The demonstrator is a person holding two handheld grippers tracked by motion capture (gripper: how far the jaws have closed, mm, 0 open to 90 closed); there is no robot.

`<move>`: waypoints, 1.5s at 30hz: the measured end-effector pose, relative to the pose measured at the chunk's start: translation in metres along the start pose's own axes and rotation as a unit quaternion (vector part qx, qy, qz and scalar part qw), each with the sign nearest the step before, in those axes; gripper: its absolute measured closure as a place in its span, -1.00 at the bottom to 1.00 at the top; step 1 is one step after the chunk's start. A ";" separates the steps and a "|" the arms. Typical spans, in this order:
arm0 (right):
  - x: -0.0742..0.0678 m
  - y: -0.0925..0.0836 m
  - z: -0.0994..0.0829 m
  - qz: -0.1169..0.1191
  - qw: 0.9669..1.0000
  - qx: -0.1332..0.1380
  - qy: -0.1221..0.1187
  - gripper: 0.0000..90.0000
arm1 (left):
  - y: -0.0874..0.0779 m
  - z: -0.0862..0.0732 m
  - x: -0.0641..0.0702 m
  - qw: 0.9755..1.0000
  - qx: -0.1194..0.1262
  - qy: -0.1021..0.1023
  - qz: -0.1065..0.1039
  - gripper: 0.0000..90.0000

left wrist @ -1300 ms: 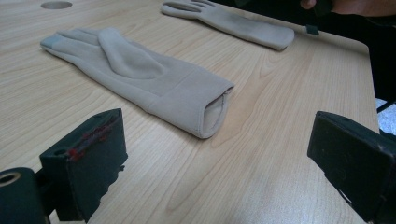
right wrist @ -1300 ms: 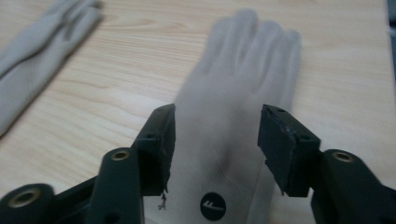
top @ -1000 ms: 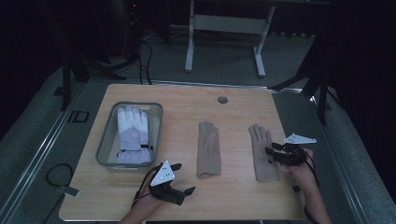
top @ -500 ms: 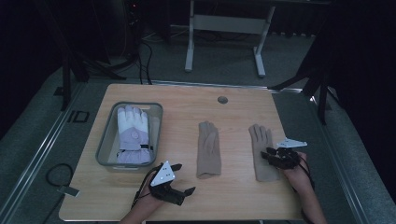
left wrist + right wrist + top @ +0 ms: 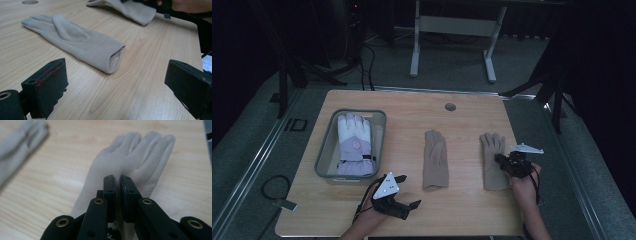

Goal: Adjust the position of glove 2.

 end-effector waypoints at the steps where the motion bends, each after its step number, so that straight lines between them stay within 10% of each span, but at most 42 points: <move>1: -0.002 -0.001 0.003 -0.003 1.000 0.002 0.002 0.86 | 0.000 0.000 0.000 1.000 0.001 0.000 0.000 -0.90; 19: -0.071 0.003 0.058 0.019 0.998 0.050 0.017 0.85 | -0.002 0.001 -0.001 1.000 0.002 0.001 0.002 -0.90; 37: -0.161 0.038 0.066 0.083 0.995 0.046 0.026 0.85 | -0.005 0.003 0.000 1.000 0.008 0.002 0.003 -0.90; 45: -0.180 0.048 0.056 0.075 0.996 0.035 0.016 0.85 | -0.006 0.003 0.000 1.000 0.009 0.001 -0.001 -0.90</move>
Point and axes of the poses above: each handheld gripper's, and its own axes: y roughly forward along the jaws, z roughly out of its top, x roughly to its right, the point moved 3 cm from there along y, roughly forward along the jaws, and after that the axes turned 13 degrees about x, right-handed, at the moved point
